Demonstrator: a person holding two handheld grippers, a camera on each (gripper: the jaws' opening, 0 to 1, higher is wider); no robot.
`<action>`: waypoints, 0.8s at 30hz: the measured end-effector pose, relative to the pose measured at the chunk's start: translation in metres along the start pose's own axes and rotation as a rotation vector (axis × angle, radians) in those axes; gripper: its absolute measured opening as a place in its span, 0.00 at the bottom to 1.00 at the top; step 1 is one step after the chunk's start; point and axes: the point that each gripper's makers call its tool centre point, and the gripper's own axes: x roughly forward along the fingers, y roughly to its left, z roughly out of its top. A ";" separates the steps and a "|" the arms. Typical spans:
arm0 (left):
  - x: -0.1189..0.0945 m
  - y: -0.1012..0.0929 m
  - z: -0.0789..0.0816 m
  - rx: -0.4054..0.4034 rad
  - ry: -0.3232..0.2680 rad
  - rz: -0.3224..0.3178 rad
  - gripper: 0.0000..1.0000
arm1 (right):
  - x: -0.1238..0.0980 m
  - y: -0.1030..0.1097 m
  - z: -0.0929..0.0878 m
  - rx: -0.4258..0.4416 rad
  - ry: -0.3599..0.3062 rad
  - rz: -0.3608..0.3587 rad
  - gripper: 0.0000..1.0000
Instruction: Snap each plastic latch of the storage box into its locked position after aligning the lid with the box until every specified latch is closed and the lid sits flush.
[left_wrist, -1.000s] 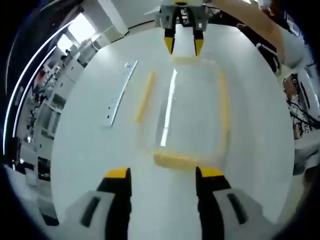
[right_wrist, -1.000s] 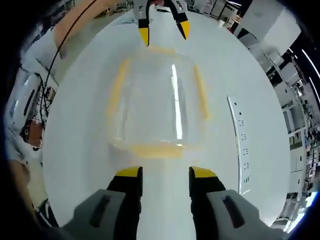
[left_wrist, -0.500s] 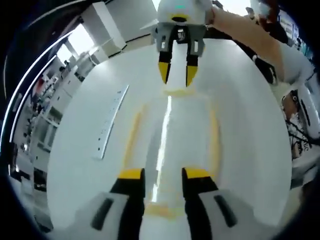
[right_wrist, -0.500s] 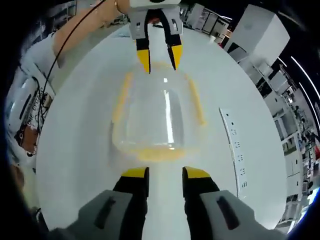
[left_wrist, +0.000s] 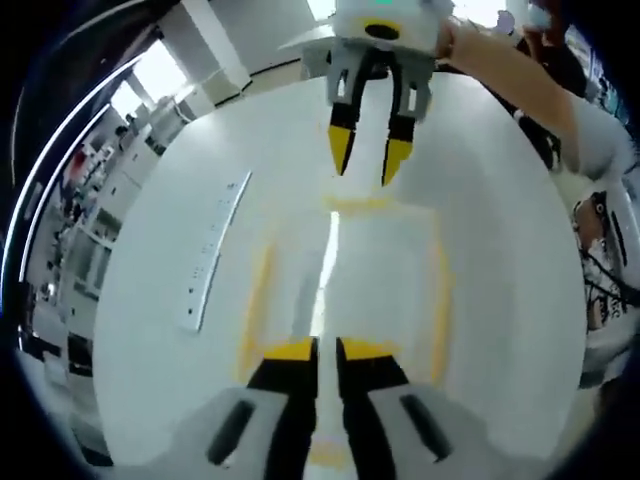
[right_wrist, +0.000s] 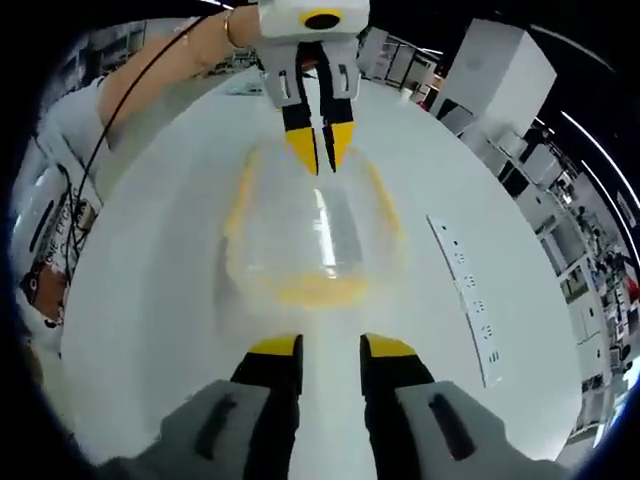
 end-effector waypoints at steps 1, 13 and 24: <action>0.001 0.001 0.004 0.004 -0.009 0.004 0.00 | 0.000 -0.001 0.000 0.002 -0.006 -0.001 0.16; 0.005 0.001 -0.001 -0.036 0.131 -0.022 0.00 | 0.015 -0.004 0.003 0.035 -0.026 -0.009 0.14; 0.000 -0.004 -0.003 -0.064 0.110 -0.037 0.00 | 0.033 0.007 0.020 -0.050 0.020 -0.043 0.00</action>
